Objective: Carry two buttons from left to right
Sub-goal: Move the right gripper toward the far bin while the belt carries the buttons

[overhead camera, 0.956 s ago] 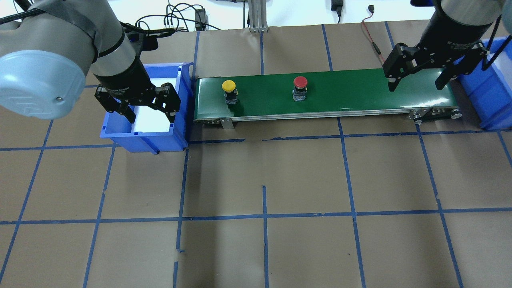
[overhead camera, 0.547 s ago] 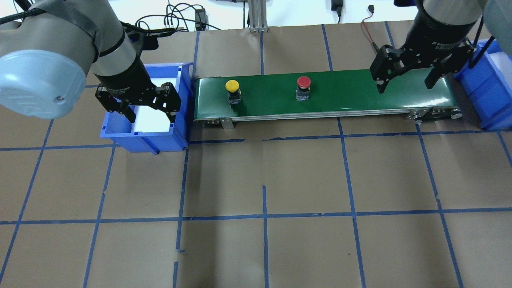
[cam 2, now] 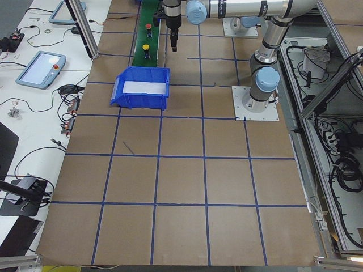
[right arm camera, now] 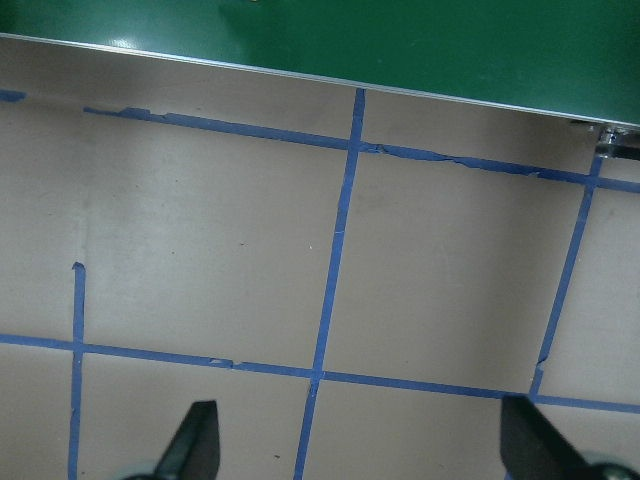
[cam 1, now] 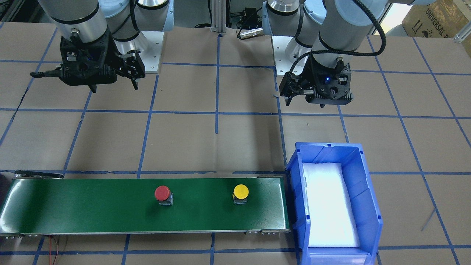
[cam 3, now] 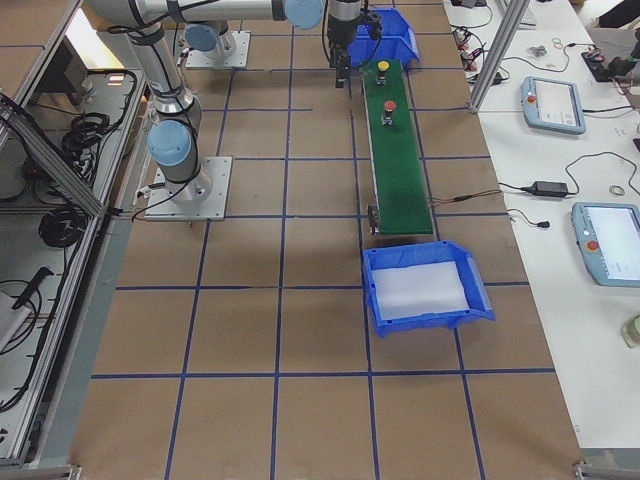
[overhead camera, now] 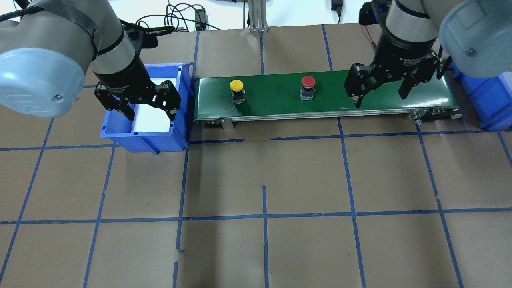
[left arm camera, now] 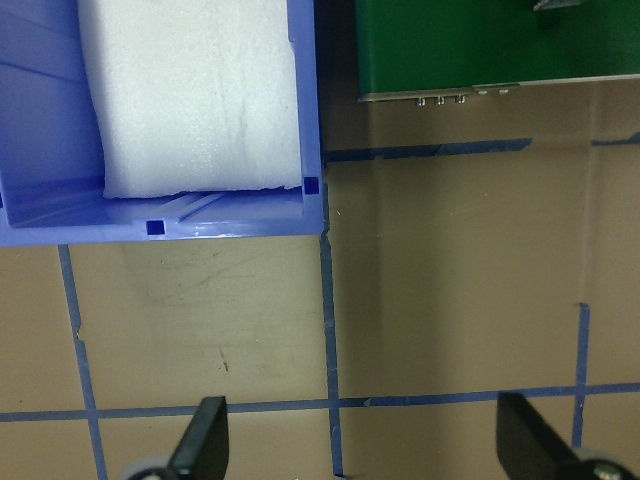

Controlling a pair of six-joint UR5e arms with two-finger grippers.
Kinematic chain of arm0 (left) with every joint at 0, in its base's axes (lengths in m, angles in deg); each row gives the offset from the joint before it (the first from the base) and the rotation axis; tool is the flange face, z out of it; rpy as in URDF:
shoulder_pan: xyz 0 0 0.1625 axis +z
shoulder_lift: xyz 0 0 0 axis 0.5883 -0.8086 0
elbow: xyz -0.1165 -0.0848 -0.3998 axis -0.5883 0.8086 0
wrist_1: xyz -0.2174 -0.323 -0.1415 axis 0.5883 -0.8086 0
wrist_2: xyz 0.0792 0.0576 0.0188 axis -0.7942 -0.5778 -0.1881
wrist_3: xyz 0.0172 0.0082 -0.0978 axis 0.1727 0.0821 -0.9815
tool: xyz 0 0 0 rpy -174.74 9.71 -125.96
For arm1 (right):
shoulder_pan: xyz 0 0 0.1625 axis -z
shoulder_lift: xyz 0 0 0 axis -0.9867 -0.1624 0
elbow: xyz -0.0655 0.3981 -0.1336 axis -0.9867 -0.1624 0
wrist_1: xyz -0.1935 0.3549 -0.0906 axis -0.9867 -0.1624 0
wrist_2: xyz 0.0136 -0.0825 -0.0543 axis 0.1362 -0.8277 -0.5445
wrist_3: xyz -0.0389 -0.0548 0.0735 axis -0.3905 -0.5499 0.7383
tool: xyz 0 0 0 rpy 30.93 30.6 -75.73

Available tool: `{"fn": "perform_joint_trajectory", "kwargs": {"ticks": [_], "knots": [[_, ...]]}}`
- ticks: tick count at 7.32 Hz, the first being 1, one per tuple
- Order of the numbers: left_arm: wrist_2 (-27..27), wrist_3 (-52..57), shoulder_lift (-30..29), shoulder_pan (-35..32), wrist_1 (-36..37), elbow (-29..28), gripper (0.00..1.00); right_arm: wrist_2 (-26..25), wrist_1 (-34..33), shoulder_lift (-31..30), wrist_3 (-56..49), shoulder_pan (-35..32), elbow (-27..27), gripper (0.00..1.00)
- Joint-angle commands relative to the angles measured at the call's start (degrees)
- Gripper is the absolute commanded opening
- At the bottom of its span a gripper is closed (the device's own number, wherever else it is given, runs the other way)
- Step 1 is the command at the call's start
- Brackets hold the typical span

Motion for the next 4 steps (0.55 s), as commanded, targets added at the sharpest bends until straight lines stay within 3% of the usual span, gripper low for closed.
{"fn": "perform_joint_trajectory", "kwargs": {"ticks": [1,4], "knots": [[-0.09,0.06,-0.06,0.03,0.00,-0.10,0.95,0.81,-1.38,-0.03,0.62,3.48,0.16,1.00],[-0.09,0.06,-0.06,0.03,0.00,-0.19,0.95,0.02,-2.62,0.15,1.69,3.49,0.25,1.00]]}}
